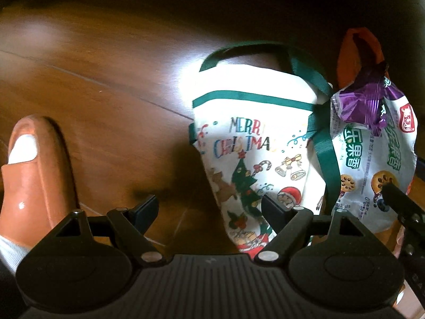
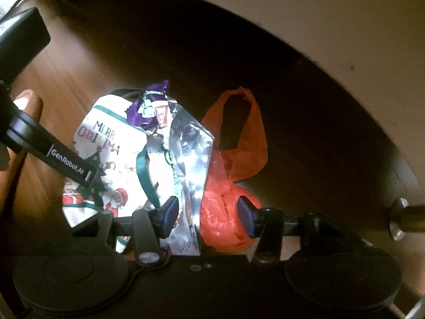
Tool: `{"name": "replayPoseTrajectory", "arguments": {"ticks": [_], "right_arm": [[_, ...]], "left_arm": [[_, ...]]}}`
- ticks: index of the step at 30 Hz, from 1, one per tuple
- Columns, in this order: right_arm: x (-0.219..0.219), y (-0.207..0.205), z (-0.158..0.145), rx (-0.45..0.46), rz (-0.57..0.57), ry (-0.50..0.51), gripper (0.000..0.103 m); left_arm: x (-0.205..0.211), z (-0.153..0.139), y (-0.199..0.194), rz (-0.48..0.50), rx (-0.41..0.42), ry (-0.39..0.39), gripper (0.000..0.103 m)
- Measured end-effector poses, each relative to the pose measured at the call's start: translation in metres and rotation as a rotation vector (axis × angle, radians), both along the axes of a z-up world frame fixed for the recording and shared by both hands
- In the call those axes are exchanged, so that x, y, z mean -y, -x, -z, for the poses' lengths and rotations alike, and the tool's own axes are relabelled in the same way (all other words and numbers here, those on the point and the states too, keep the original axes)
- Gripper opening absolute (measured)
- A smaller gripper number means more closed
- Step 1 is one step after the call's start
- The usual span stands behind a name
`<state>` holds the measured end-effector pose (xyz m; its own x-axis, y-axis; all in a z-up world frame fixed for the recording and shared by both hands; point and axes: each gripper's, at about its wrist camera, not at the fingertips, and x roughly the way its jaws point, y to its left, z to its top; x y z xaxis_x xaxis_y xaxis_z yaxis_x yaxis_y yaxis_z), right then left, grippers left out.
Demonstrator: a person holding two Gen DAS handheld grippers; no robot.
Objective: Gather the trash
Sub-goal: 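Grasp the Merry Christmas bag with left tool while right tool grasps the cookie packet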
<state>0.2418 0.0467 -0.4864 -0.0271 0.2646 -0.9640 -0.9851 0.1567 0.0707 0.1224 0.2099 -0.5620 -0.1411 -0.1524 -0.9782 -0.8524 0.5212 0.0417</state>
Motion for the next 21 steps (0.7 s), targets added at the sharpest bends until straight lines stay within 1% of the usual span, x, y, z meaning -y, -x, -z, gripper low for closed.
{"name": "replayPoseTrajectory", "arguments": {"ticks": [2,4,8,10,14,18,20,21], "right_arm": [[-0.005,0.0,0.005,0.004,0.006,-0.003,0.049],[-0.009,0.0,0.008,0.005,0.012,-0.006,0.049],[-0.016,0.002,0.015,0.024,0.009,0.007,0.049],[-0.017,0.002,0.022,0.029,0.009,0.034,0.049],[-0.019,0.007,0.029,0.051,0.0,0.036,0.049],[-0.023,0.012,0.034,0.067,-0.007,0.046,0.051],[-0.024,0.017,0.041,0.097,-0.025,0.093,0.051],[-0.025,0.018,0.047,0.087,-0.025,0.135,0.047]], "left_arm": [[0.001,0.003,-0.001,0.007,0.013,0.008,0.084],[0.002,0.005,-0.003,0.015,0.016,0.012,0.077],[0.003,0.006,-0.003,0.024,0.018,0.007,0.074],[0.003,0.007,-0.003,0.03,0.021,0.013,0.065],[0.005,0.01,0.0,0.018,0.02,0.018,0.064],[0.006,0.012,-0.002,0.026,0.016,0.018,0.063],[0.006,0.013,-0.002,0.03,0.011,0.015,0.063],[0.006,0.014,-0.003,0.028,0.012,0.016,0.063]]}}
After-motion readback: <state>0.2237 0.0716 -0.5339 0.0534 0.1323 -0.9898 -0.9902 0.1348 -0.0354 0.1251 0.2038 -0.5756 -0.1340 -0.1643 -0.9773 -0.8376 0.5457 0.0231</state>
